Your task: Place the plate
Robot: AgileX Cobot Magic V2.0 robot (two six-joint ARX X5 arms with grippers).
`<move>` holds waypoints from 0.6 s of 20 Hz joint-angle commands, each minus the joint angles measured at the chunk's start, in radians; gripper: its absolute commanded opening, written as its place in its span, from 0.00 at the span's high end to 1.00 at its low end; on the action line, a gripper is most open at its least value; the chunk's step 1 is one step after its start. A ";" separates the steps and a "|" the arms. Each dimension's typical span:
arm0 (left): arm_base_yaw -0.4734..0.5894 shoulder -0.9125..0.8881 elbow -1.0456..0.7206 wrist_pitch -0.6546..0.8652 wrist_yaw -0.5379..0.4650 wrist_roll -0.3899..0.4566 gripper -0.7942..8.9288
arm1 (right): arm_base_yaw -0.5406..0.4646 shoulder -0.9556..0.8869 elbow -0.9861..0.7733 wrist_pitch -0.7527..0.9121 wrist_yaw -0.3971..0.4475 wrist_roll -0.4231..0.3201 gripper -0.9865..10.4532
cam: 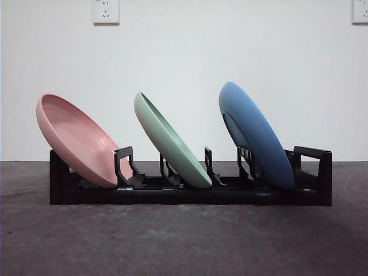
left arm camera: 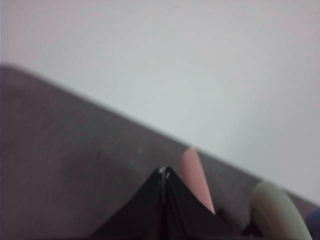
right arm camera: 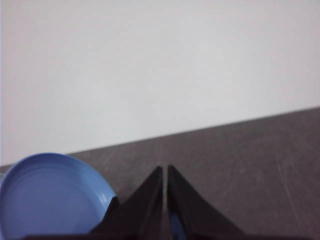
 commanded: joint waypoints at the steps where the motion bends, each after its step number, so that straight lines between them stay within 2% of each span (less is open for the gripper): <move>1: -0.001 0.064 0.104 -0.171 0.039 0.038 0.91 | 0.001 0.080 0.126 -0.158 -0.016 0.020 0.90; 5: -0.001 0.177 0.247 -0.359 0.114 0.121 0.91 | 0.001 0.214 0.261 -0.313 -0.111 -0.038 0.90; 9: -0.001 0.287 0.381 -0.536 0.136 0.188 0.91 | 0.001 0.328 0.370 -0.405 -0.198 -0.066 0.90; 12: -0.001 0.369 0.478 -0.677 0.135 0.245 0.91 | 0.002 0.403 0.432 -0.460 -0.229 -0.087 0.90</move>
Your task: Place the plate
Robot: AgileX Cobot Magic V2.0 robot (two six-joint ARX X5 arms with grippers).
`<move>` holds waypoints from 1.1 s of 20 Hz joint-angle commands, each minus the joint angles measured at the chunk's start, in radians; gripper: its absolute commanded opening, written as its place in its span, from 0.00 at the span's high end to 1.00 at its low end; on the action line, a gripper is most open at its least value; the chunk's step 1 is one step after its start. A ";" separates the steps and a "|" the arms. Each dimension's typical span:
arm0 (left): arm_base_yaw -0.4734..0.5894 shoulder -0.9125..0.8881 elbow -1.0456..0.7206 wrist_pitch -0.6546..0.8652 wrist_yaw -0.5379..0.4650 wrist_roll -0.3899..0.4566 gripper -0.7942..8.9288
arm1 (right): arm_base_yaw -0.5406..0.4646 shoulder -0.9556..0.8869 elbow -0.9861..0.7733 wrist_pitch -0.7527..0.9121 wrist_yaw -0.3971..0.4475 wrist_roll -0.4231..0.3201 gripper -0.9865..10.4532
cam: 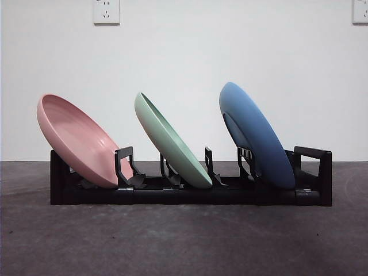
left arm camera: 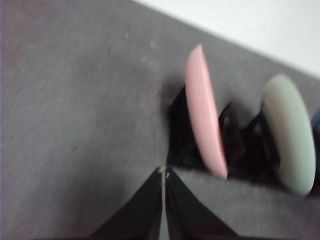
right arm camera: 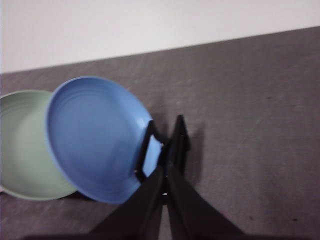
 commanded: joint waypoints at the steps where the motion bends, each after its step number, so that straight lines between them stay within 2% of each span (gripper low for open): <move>1: -0.001 0.073 0.092 -0.126 0.005 0.098 0.91 | 0.004 0.063 0.059 -0.042 -0.023 -0.039 0.90; 7: -0.001 0.227 0.256 -0.370 0.005 0.247 0.91 | 0.064 0.217 0.193 -0.223 -0.065 -0.130 0.90; 10: -0.004 0.282 0.304 -0.407 0.006 0.286 0.91 | 0.122 0.316 0.274 -0.358 -0.064 -0.168 0.90; 12: -0.010 0.287 0.312 -0.401 0.006 0.289 0.83 | 0.150 0.380 0.317 -0.435 -0.061 -0.207 0.87; 13: -0.010 0.286 0.312 -0.399 0.006 0.289 0.77 | 0.158 0.402 0.330 -0.455 -0.060 -0.212 0.78; 15: -0.010 0.284 0.312 -0.399 0.006 0.289 0.61 | 0.167 0.443 0.358 -0.489 -0.058 -0.208 0.61; 16: -0.010 0.284 0.312 -0.399 0.006 0.289 0.58 | 0.172 0.461 0.375 -0.507 -0.058 -0.195 0.60; 19: -0.010 0.284 0.312 -0.392 0.005 0.289 0.58 | 0.190 0.527 0.460 -0.541 -0.060 -0.143 0.61; 22: -0.010 0.283 0.312 -0.364 0.005 0.288 0.58 | 0.238 0.655 0.616 -0.592 -0.061 -0.106 0.63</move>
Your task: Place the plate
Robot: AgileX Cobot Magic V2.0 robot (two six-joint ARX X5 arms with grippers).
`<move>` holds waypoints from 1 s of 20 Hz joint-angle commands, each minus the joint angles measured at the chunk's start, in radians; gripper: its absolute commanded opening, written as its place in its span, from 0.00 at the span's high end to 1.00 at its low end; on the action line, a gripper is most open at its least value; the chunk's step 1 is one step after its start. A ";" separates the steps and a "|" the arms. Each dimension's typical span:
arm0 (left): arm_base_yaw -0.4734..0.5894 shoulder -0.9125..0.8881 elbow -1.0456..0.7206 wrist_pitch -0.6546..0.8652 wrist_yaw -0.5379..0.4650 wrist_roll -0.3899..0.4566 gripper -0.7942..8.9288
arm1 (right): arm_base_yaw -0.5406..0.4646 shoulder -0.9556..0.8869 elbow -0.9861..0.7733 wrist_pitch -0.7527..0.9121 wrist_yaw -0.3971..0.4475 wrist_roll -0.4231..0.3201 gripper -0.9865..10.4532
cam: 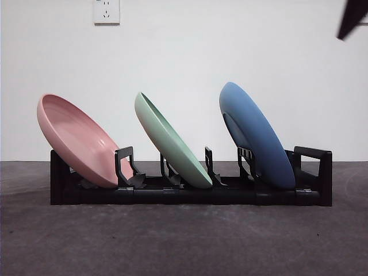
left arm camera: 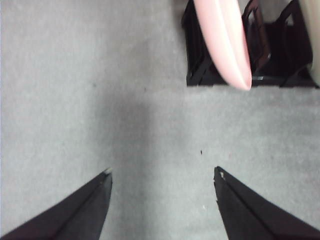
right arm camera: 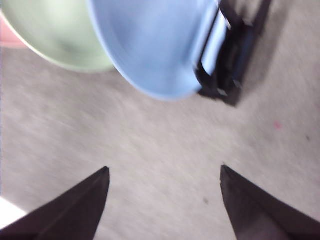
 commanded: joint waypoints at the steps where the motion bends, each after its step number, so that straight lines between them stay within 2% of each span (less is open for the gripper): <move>1: -0.001 0.004 0.021 0.023 0.005 0.008 0.58 | 0.037 0.103 0.119 -0.021 -0.002 0.040 0.63; 4: -0.001 0.004 0.021 0.022 0.005 -0.034 0.58 | 0.099 0.262 0.272 -0.025 0.008 0.043 0.63; 8: -0.001 0.004 0.021 0.022 0.005 -0.037 0.58 | 0.173 0.426 0.409 0.010 0.080 0.044 0.63; 10: -0.001 0.004 0.021 0.021 0.005 -0.038 0.58 | 0.191 0.499 0.460 0.032 0.084 0.044 0.63; 14: -0.001 0.004 0.021 0.022 0.005 -0.037 0.58 | 0.213 0.611 0.521 0.071 0.083 0.042 0.67; 20: -0.001 0.004 0.021 0.022 0.005 -0.037 0.58 | 0.217 0.697 0.523 0.103 0.077 0.041 0.67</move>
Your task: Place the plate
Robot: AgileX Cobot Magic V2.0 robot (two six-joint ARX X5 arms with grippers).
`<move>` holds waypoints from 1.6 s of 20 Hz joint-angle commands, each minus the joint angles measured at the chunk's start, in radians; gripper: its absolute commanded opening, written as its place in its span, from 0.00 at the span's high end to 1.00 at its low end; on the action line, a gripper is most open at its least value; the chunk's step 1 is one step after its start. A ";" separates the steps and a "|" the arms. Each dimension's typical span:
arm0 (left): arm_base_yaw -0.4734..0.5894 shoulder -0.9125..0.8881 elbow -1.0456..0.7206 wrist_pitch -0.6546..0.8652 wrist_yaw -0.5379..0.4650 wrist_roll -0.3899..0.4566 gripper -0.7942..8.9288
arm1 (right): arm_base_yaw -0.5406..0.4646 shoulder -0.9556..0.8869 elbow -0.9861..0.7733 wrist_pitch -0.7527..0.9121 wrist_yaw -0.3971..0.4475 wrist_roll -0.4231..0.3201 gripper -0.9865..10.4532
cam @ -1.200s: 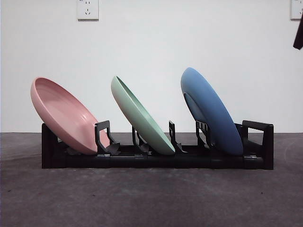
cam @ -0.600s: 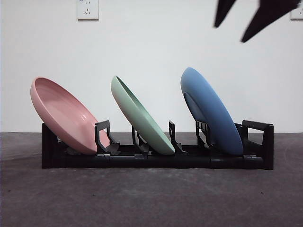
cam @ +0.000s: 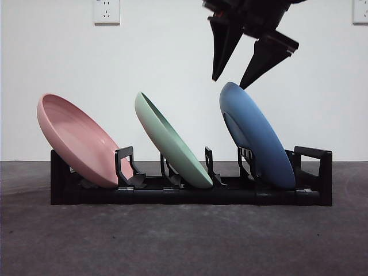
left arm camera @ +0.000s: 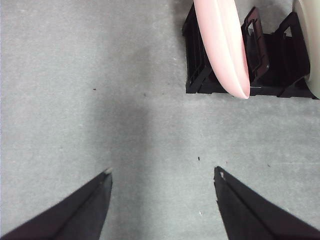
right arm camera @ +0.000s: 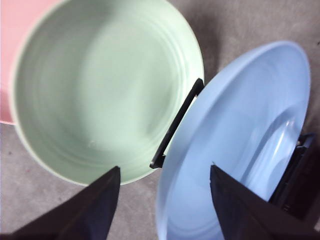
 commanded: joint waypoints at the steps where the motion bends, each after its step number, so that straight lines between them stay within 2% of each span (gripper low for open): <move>1: -0.001 0.004 0.021 0.011 0.005 -0.002 0.58 | 0.009 0.039 0.025 0.010 -0.001 0.003 0.68; 8: -0.001 0.004 0.021 0.011 0.005 -0.002 0.58 | 0.009 0.048 0.025 0.012 -0.002 0.004 0.90; 13: -0.001 0.004 0.021 0.010 0.005 -0.002 0.58 | 0.009 0.048 0.064 -0.032 -0.014 0.006 0.90; 18: -0.001 0.004 0.021 0.010 0.005 -0.002 0.58 | 0.008 0.047 0.258 -0.165 -0.137 -0.010 0.90; 22: -0.001 0.004 0.021 0.011 0.005 -0.001 0.58 | 0.014 0.044 0.423 -0.267 -0.239 -0.076 0.90; 25: -0.001 0.004 0.021 0.011 0.005 -0.001 0.58 | 0.039 -0.006 0.452 -0.277 -0.235 -0.125 0.90; 27: -0.001 0.004 0.021 0.011 0.005 -0.001 0.58 | 0.076 -0.063 0.439 -0.259 -0.182 -0.125 0.90; 29: -0.001 0.004 0.021 0.012 0.005 -0.001 0.58 | 0.122 -0.153 0.361 -0.180 -0.103 -0.126 0.90; 32: -0.001 0.004 0.021 0.012 0.005 -0.001 0.58 | 0.204 -0.350 0.105 0.011 -0.033 -0.126 0.90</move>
